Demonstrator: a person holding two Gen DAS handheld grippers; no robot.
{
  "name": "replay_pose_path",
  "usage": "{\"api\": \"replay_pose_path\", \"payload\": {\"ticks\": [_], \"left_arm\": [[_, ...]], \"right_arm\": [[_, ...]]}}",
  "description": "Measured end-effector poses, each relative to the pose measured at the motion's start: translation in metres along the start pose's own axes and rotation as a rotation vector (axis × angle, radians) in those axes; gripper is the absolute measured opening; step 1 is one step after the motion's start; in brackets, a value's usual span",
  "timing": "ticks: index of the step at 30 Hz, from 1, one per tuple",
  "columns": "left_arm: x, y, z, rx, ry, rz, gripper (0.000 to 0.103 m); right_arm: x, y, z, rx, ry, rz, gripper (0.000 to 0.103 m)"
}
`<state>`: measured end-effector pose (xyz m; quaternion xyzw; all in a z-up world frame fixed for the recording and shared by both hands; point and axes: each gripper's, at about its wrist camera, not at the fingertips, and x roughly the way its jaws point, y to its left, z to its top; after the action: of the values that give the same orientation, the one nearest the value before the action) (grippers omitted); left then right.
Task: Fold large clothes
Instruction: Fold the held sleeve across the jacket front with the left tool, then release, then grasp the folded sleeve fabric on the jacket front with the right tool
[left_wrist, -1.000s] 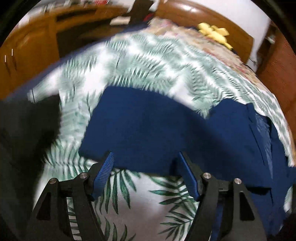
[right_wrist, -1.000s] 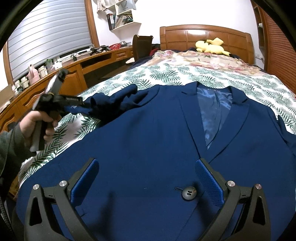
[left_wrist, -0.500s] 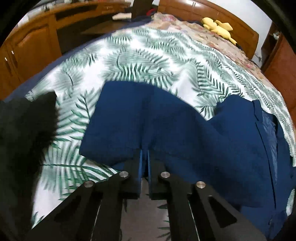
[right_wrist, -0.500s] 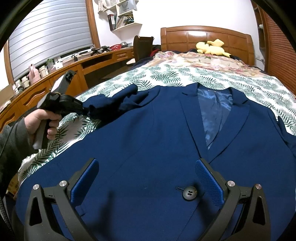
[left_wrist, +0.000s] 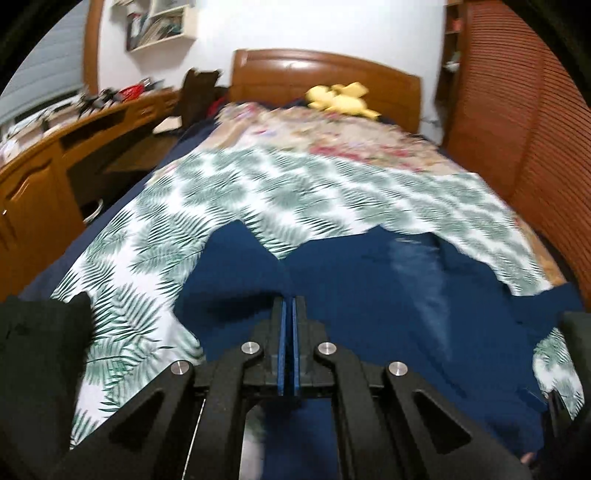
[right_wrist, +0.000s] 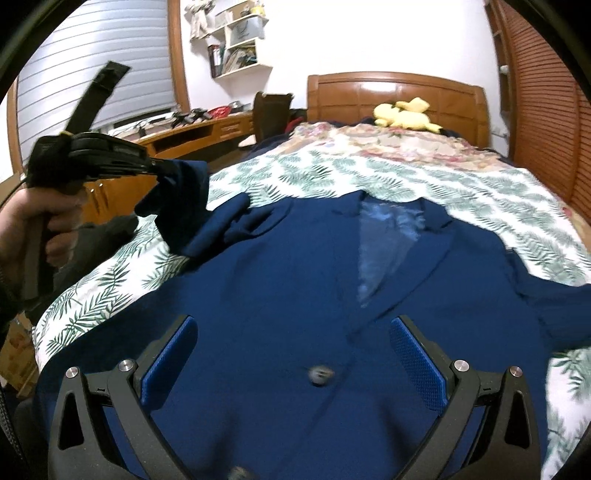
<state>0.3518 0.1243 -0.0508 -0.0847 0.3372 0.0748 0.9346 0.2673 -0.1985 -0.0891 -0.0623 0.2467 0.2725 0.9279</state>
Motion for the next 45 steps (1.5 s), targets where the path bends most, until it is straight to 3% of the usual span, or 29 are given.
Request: {"api": "replay_pose_path", "payload": {"ticks": [10, 17, 27, 30, 35, 45], "left_arm": [[-0.055, -0.073, -0.037, 0.147, -0.063, -0.117, 0.003], [-0.07, -0.083, -0.066, 0.135, -0.048, -0.202, 0.003], [-0.083, -0.073, -0.096, 0.147, -0.074, -0.189, 0.004], [-0.093, -0.064, -0.099, 0.147, -0.098, -0.178, 0.02], [-0.103, -0.047, -0.101, 0.138, -0.141, -0.17, 0.076], [-0.118, -0.018, -0.102, 0.145, -0.192, -0.089, 0.078]], "right_arm": [[-0.043, -0.015, -0.02, 0.015, -0.014, -0.08, 0.103], [-0.069, -0.009, -0.025, 0.04, -0.017, -0.104, 0.103], [-0.061, -0.007, -0.023, 0.051, 0.006, -0.093, 0.103], [-0.054, -0.001, -0.023, 0.045, 0.028, -0.078, 0.103], [-0.047, 0.009, -0.016, 0.014, 0.043, -0.051, 0.102], [-0.018, 0.052, -0.011, -0.085, 0.116, 0.125, 0.082]]}}
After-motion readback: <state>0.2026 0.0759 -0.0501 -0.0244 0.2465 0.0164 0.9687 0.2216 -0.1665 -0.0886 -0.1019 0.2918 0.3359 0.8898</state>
